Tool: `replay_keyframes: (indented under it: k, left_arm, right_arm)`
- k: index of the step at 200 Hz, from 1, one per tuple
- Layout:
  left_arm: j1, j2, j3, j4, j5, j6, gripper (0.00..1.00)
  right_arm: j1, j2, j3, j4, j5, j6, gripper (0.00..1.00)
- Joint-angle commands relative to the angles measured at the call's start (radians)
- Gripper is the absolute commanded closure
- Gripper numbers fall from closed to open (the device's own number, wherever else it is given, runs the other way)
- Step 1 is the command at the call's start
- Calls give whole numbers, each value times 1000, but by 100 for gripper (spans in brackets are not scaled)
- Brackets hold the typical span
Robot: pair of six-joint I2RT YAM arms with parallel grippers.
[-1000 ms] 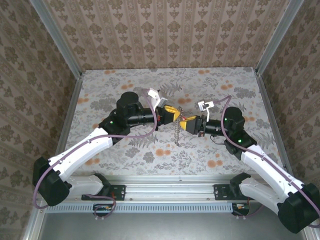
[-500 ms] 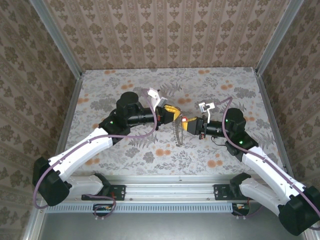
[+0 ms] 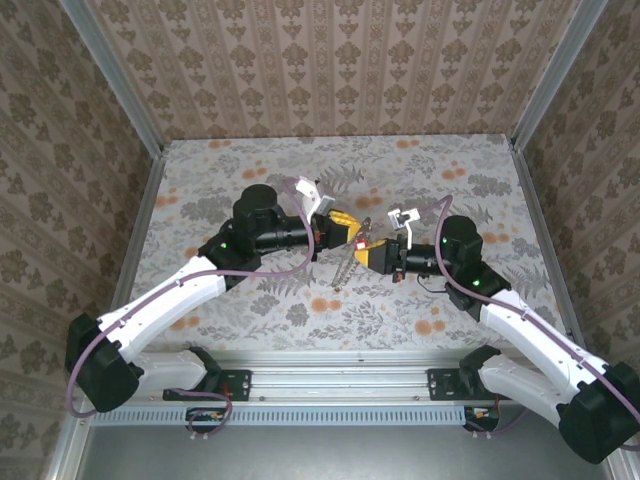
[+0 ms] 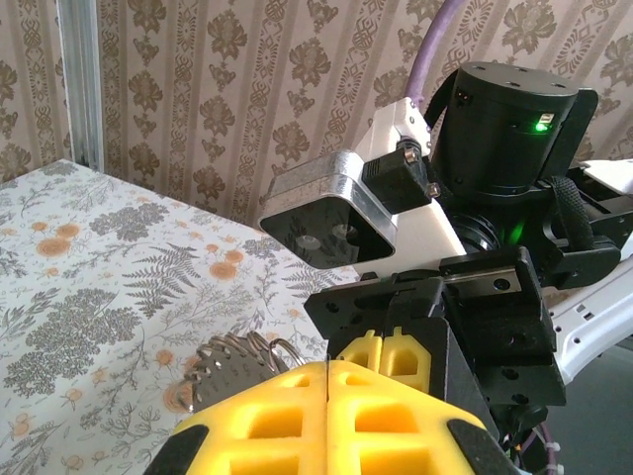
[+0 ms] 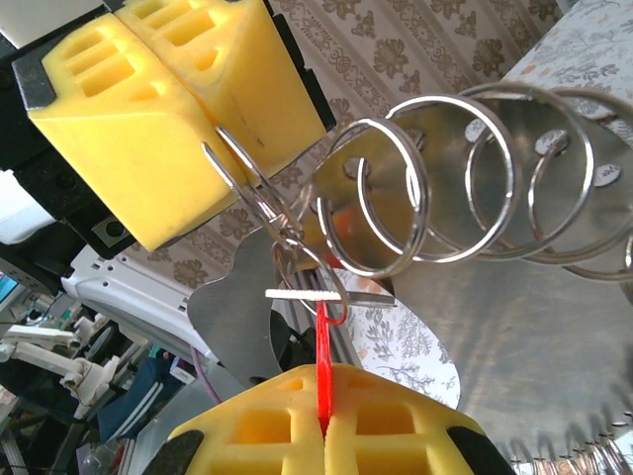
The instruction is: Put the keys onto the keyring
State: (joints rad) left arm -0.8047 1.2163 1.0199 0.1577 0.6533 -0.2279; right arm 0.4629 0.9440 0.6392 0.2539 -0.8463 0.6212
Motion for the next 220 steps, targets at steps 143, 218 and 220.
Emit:
replay_keyframes:
  k: [143,218,220]
  left_arm:
    - [-11,-32,-57,187,-71,-36,100]
    - [-7,-47,-52,169,-96,-8,100]
    - [-7,-47,-52,170,-96,-8,100]
  right_arm:
    - [-132,-214,13,-44,194,107,60]
    - [-177,-289,-7,-93,309,109,61]
    - [-178,-287,-9,-87,310,114,61]
